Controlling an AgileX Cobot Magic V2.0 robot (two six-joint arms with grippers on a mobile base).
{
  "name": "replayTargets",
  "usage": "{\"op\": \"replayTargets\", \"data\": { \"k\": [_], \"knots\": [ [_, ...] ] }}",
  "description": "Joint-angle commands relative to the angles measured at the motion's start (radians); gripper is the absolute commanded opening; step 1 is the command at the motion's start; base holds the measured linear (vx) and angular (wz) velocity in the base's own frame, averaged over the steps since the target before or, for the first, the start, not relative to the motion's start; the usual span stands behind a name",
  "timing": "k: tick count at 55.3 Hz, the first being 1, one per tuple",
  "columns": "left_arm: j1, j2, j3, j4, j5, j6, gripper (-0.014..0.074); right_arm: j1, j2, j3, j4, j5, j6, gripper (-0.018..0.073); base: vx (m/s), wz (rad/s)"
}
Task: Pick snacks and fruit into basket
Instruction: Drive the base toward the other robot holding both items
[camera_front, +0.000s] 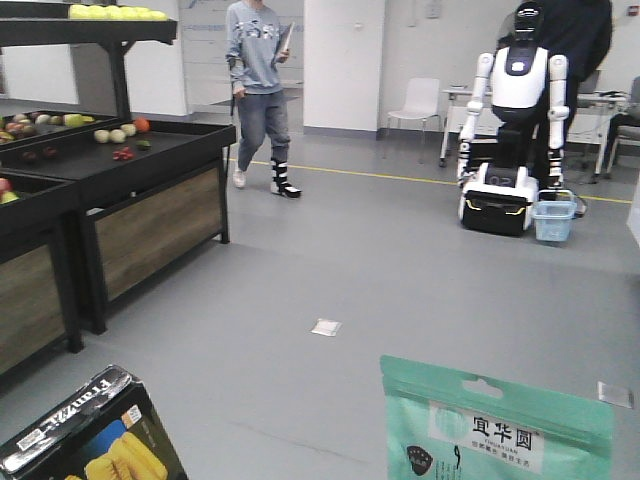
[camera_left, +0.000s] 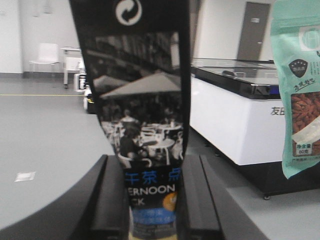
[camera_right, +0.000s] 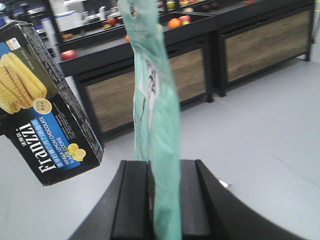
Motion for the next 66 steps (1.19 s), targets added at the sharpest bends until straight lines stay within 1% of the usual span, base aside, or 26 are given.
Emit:
{"op": "replayTargets", "data": {
  "k": [1,22,66],
  "knots": [
    [-0.005,-0.007,-0.025,-0.027,-0.092,-0.001,0.0,-0.001,-0.008,-0.033,0.062,-0.024,-0.012,-0.0009,0.47,-0.53],
    [-0.005,-0.007,-0.025,-0.027,-0.076,-0.001,0.0,-0.001,-0.008,-0.033,0.062,-0.024,-0.012,-0.0009,0.47,-0.4],
    [-0.005,-0.007,-0.025,-0.027,-0.076,-0.001,0.0,-0.001,-0.008,-0.033,0.062,-0.024,-0.012,-0.0009,0.41,-0.22]
  ]
}}
